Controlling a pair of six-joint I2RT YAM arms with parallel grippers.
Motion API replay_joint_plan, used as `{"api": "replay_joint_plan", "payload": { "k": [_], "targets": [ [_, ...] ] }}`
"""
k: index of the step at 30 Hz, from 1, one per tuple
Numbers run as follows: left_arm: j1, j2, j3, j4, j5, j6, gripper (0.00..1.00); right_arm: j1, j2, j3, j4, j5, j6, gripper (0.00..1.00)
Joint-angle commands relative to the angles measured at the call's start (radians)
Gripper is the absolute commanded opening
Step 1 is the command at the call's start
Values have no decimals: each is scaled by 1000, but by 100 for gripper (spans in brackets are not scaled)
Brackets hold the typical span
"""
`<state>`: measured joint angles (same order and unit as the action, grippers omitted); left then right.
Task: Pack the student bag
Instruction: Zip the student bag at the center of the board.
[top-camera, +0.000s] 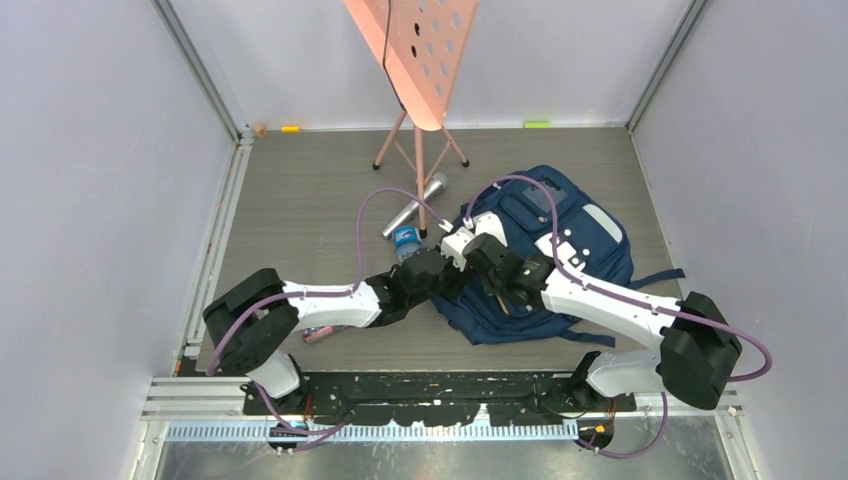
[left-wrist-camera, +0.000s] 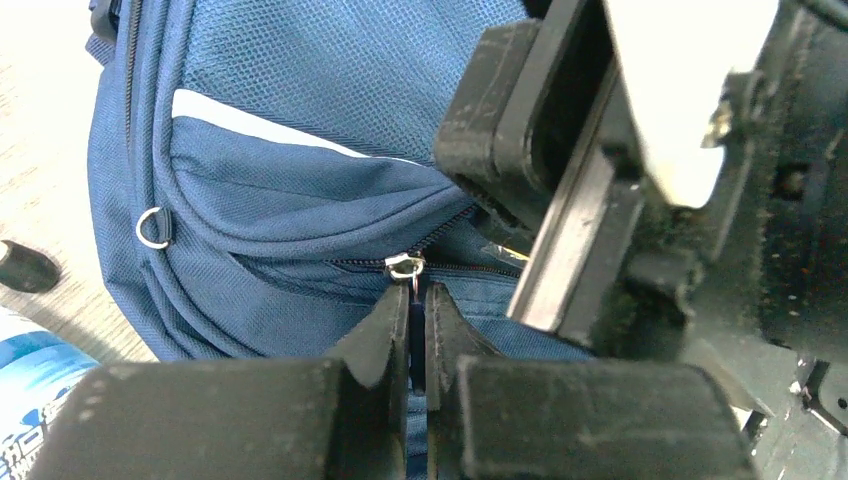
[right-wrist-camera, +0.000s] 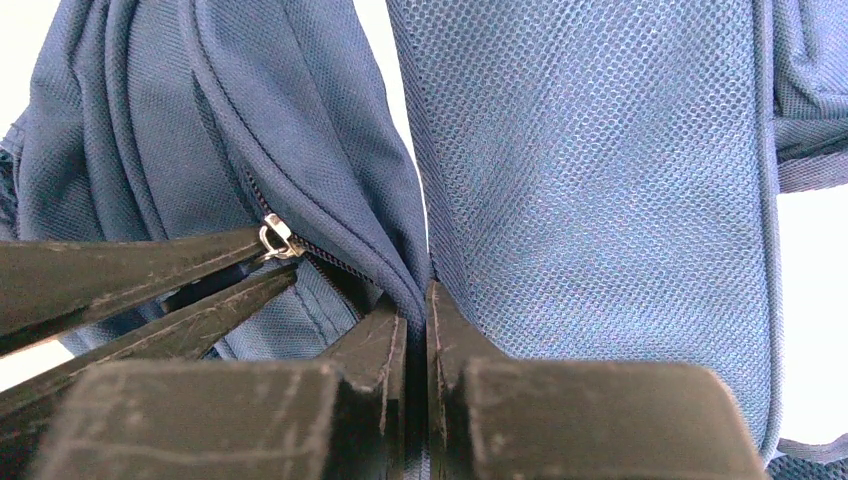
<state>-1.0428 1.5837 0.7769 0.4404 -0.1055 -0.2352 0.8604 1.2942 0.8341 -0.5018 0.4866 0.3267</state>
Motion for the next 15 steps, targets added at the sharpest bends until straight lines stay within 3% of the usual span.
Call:
{"api": "replay_joint_plan", "payload": {
  "k": [1, 4, 6, 9, 15],
  "targets": [
    [-92, -19, -39, 32, 118, -82, 0, 2, -42, 51, 111, -13, 44, 17],
    [-80, -37, -64, 10, 57, -89, 0, 2, -120, 108, 6, -16, 55, 49],
    [-74, -39, -82, 34, 64, -97, 0, 2, -161, 137, -70, -11, 59, 61],
    [-71, -22, -69, 26, 71, -98, 0, 2, -199, 172, -192, 4, 66, 71],
    [-69, 3, -53, 17, 60, -106, 0, -21, -253, 201, -378, 127, 178, 77]
  ]
}}
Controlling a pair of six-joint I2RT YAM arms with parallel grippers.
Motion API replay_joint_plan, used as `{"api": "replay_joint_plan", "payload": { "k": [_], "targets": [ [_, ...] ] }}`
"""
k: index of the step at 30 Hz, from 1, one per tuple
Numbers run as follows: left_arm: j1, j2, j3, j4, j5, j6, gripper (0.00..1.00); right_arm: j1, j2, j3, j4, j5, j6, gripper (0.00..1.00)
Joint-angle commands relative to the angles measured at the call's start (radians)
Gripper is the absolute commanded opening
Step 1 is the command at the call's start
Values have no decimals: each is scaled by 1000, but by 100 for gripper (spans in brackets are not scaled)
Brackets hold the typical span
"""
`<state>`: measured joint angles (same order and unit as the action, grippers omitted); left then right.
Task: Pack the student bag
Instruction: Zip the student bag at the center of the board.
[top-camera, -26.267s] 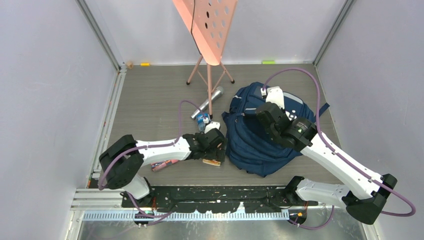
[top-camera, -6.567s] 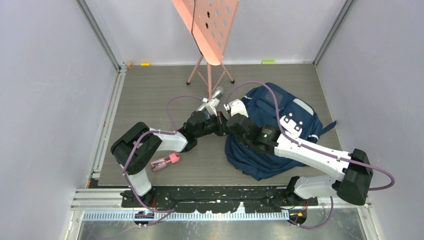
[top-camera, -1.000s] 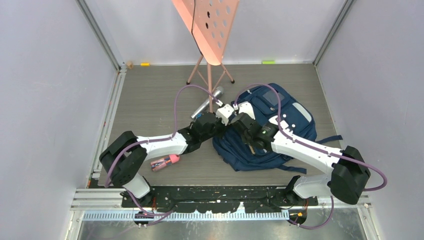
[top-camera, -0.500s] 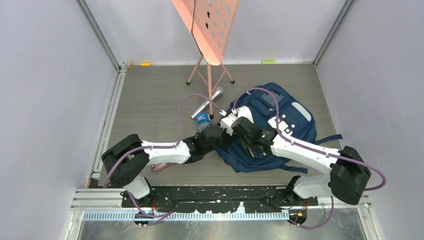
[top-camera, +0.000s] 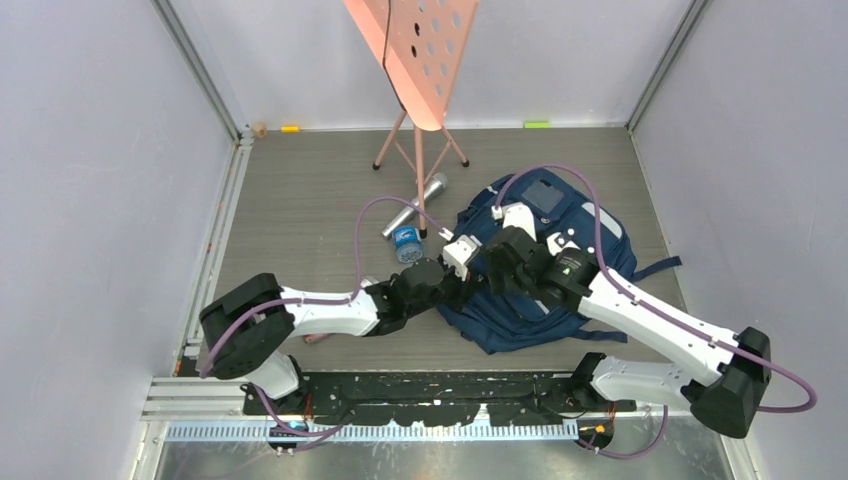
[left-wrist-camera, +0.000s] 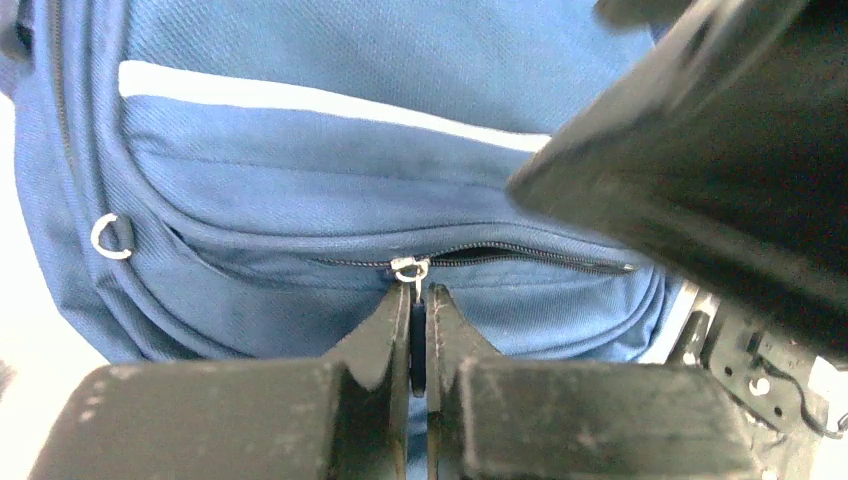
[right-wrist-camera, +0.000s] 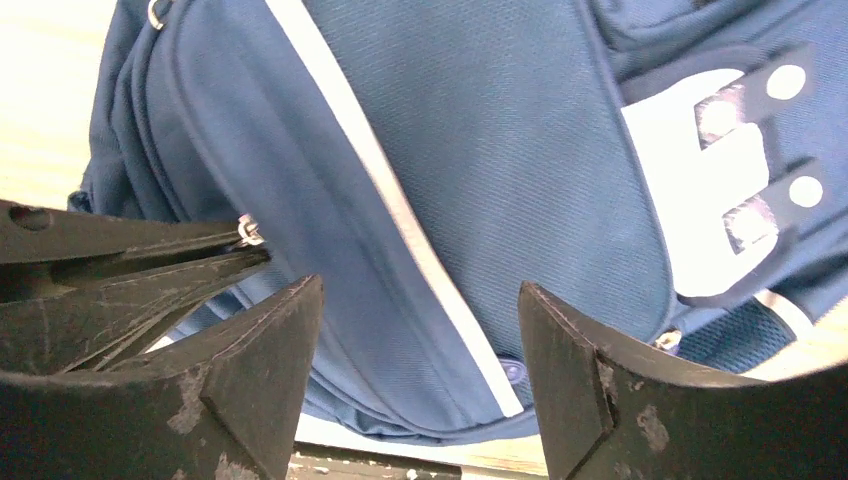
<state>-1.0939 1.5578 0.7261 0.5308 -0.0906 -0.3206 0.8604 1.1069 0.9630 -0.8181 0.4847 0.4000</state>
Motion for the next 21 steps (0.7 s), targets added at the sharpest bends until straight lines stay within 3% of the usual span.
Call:
{"api": "replay_joint_plan", "payload": {
  "k": [1, 6, 9, 14, 21],
  "targets": [
    [-17, 31, -2, -74, 41, -26, 0, -34, -73, 69, -82, 136, 126, 78],
    [11, 36, -3, -89, 36, -77, 0, -109, -137, 43, -89, 90, 128, 83],
    [18, 26, -17, -77, 32, -77, 0, -222, -144, 38, -135, 135, 181, 89],
    [33, 25, -25, -69, 67, -62, 0, -446, -156, 6, -153, 12, 217, 84],
    [36, 16, -17, -93, 86, -36, 0, -625, -158, -119, -77, -188, 230, 81]
  ]
}}
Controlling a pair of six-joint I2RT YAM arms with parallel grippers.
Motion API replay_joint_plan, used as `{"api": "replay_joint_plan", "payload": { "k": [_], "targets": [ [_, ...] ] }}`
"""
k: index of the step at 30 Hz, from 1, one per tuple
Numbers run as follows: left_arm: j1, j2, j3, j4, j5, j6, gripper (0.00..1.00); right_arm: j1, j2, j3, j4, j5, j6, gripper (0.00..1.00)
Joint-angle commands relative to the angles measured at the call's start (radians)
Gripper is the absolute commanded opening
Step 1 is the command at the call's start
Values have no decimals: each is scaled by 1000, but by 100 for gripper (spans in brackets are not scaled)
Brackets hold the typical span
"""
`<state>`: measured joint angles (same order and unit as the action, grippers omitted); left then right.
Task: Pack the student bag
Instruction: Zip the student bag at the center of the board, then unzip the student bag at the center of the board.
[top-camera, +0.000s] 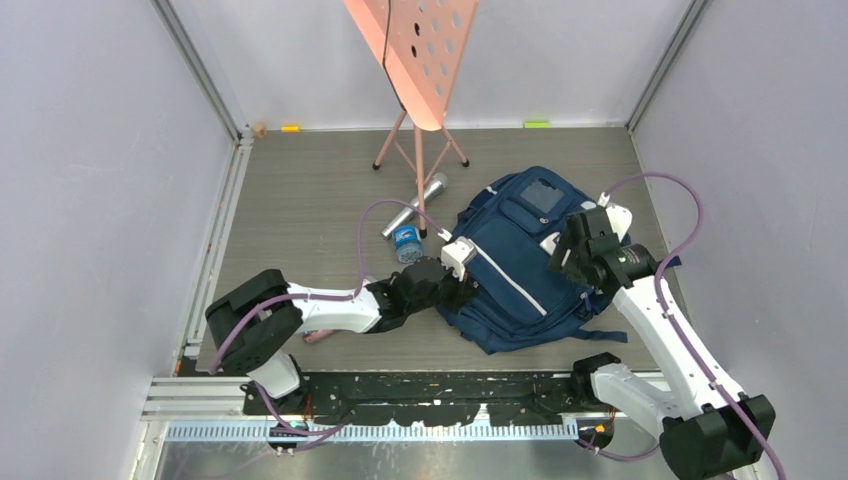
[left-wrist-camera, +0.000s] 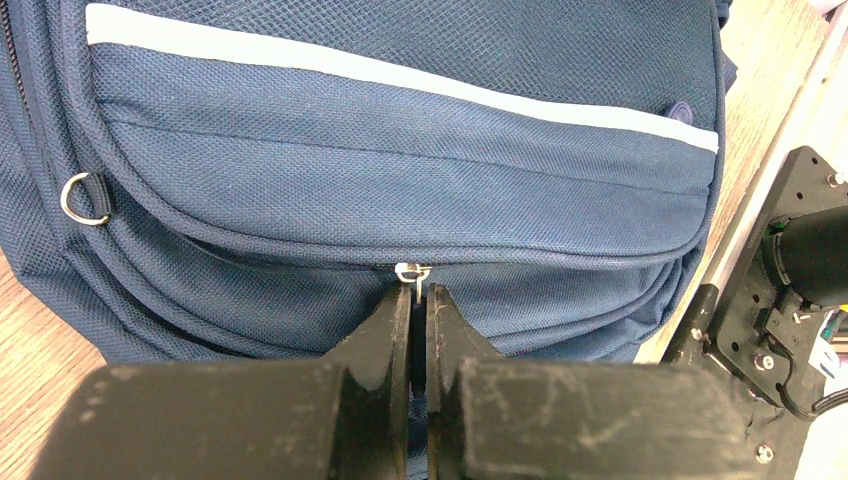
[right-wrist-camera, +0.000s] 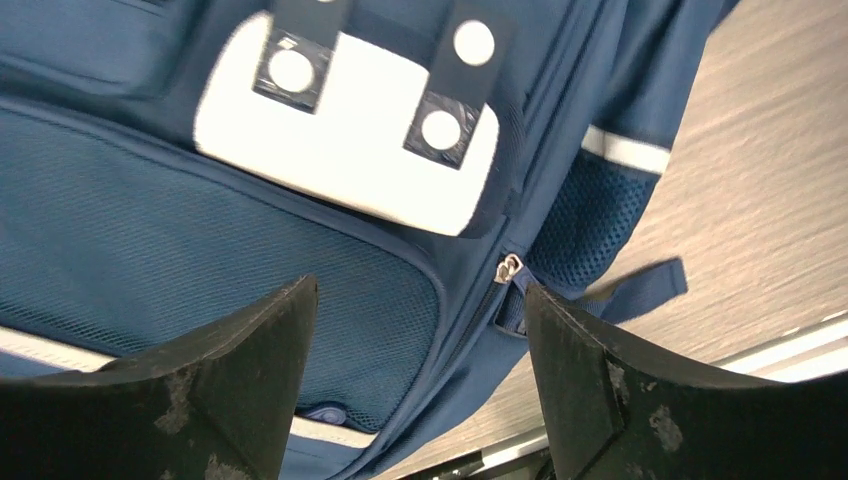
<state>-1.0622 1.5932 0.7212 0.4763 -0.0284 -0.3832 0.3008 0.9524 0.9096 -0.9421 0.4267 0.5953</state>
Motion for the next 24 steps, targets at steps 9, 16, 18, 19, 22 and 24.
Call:
{"api": "replay_joint_plan", "payload": {
  "k": [9, 16, 18, 19, 22, 24],
  "targets": [
    [4, -14, -3, -51, 68, 32, 0, -129, 22, -191, 203, -282, 57, 63],
    [-3, -6, 3, -79, 83, 12, 0, -130, -26, -284, 307, -405, 128, 30],
    [-20, -3, 4, -79, 73, 1, 0, -130, -38, -309, 331, -440, 143, 22],
    [-29, 0, 5, -79, 67, -6, 0, -129, -44, -324, 336, -447, 146, 18],
    [-67, 11, 18, -87, 40, -23, 0, -130, -63, -349, 358, -453, 174, 3],
    [-94, 20, 30, -92, 36, -43, 0, -130, -90, -368, 376, -444, 200, 1]
  ]
}}
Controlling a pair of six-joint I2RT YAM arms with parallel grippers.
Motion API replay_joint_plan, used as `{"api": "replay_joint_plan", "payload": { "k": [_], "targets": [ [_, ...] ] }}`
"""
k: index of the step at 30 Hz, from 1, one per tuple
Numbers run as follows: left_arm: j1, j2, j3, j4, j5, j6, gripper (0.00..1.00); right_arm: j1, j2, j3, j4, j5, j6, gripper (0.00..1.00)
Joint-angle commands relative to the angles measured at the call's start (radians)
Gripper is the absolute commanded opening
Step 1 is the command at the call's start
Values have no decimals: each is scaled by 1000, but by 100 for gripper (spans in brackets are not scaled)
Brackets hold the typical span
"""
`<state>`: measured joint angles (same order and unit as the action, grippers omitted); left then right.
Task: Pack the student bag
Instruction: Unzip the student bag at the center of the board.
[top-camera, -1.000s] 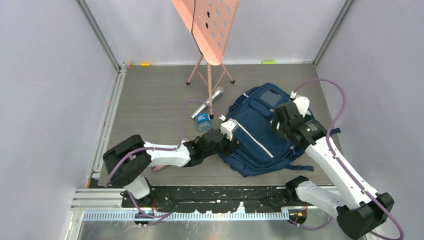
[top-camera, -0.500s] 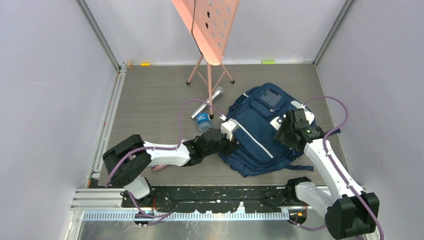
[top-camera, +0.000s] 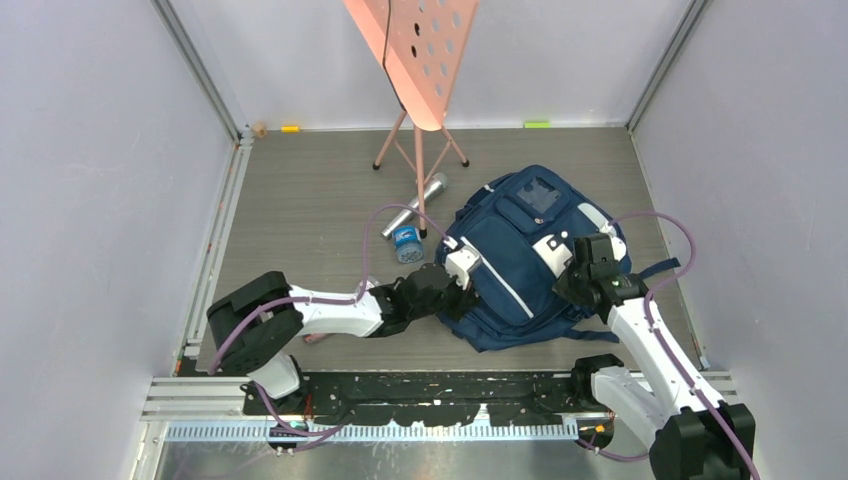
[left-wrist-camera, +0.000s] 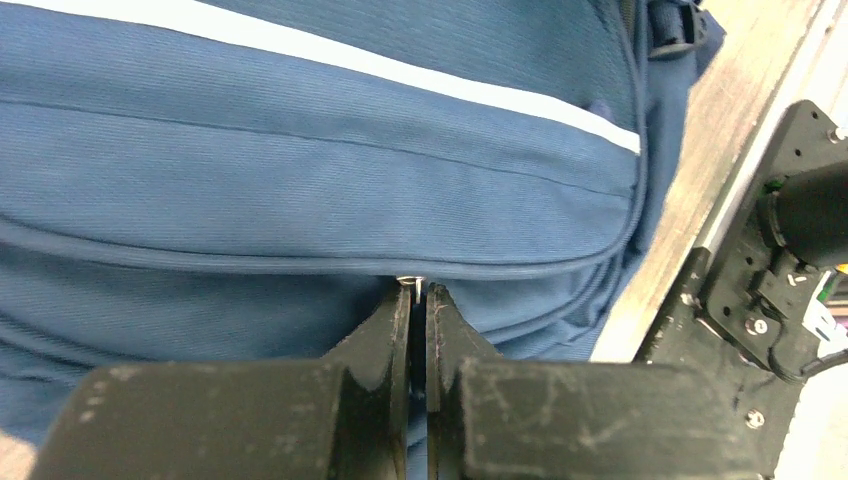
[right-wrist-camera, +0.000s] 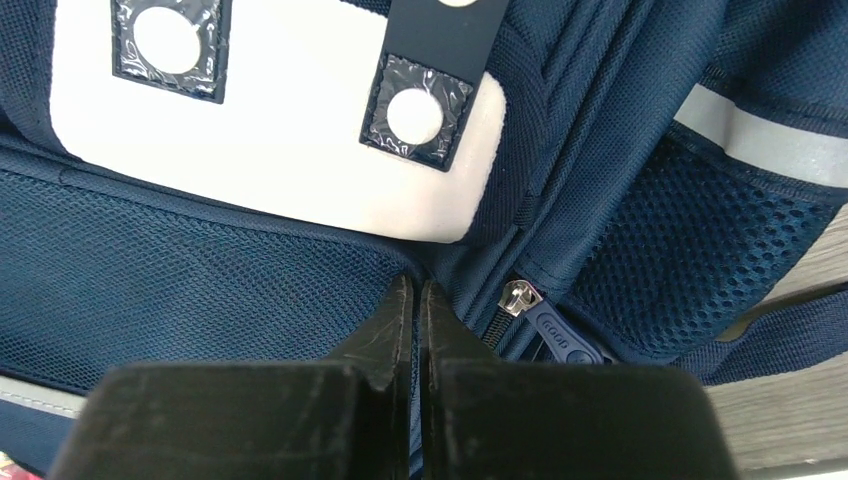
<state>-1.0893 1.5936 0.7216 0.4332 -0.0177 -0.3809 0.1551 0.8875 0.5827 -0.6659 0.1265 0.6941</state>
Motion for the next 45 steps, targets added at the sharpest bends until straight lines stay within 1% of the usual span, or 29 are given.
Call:
{"api": "replay_joint_plan", "payload": {
  "k": [1, 3, 5, 9, 14, 19, 22, 27, 32, 36, 40, 43, 44, 45],
  "targets": [
    [-81, 23, 35, -51, 26, -57, 0, 16, -47, -53, 111, -139, 110, 1],
    [-112, 32, 48, -50, 27, -87, 0, 16, -81, -63, 124, -112, 136, 1],
    [-148, 41, 66, -52, -9, -98, 0, 16, -107, -66, 128, -67, 157, 1],
    [-213, 64, 94, -58, -13, -138, 0, 17, -139, -58, 132, -38, 178, 1],
    [-243, 103, 145, -33, 13, -215, 0, 17, -161, -45, 126, -16, 175, 1],
    [-249, 165, 204, 16, 67, -338, 0, 18, -187, -46, 121, 6, 181, 1],
    [-263, 195, 244, 19, 67, -392, 0, 22, -195, -49, 120, 17, 185, 1],
    [-279, 234, 295, 28, 26, -476, 0, 47, -201, -51, 126, 55, 191, 1],
    [-281, 259, 338, 66, -59, -542, 0, 103, -186, -58, 148, 110, 195, 1],
    [-281, 264, 390, 74, -145, -546, 0, 178, -160, -56, 164, 178, 206, 1],
    [-279, 256, 412, 84, -221, -537, 0, 248, -136, -46, 172, 255, 214, 1],
    [-259, 244, 404, 73, -230, -524, 0, 272, -116, -37, 178, 288, 209, 1],
    [-247, 237, 392, 67, -217, -529, 4, 272, -114, -32, 177, 297, 205, 1],
    [-232, 227, 374, 64, -203, -533, 12, 273, -110, -30, 177, 301, 199, 0]
  ]
}}
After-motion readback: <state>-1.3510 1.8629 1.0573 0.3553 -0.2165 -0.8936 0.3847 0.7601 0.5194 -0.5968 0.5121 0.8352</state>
